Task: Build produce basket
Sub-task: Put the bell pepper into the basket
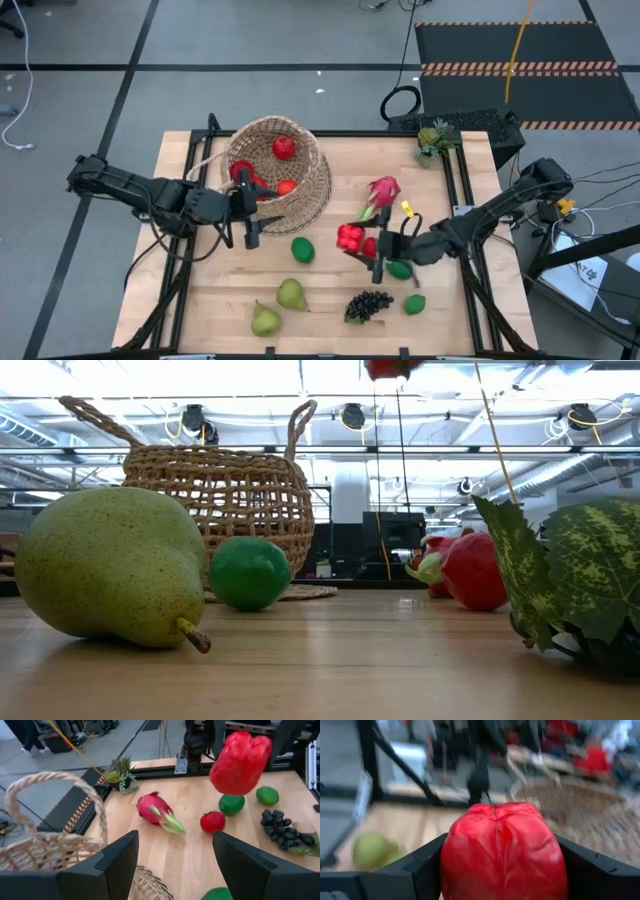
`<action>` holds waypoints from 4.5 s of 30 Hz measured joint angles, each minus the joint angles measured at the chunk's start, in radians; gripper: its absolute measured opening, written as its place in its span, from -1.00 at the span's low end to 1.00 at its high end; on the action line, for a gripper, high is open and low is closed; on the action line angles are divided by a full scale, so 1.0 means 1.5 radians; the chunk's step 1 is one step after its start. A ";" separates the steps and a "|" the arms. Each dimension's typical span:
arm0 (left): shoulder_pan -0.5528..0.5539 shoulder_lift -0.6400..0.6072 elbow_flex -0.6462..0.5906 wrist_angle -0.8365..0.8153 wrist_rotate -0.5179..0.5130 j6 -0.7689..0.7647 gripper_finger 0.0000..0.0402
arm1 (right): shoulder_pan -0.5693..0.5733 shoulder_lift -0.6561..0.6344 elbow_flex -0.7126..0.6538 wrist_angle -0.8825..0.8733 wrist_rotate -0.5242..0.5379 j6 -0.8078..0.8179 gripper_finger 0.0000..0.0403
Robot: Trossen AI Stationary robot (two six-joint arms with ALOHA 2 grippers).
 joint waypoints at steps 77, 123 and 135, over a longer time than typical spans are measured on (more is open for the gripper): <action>0.098 0.391 0.001 0.689 0.228 0.053 -0.30 | -0.176 0.001 -0.194 0.615 -0.396 -0.095 0.46; 0.099 0.191 0.000 0.325 0.120 0.111 -0.93 | -0.174 0.000 -0.194 0.579 -0.393 -0.130 0.97; 0.068 0.046 0.000 0.013 -0.047 0.173 -0.93 | -0.174 0.000 -0.194 0.525 -0.343 -0.145 0.97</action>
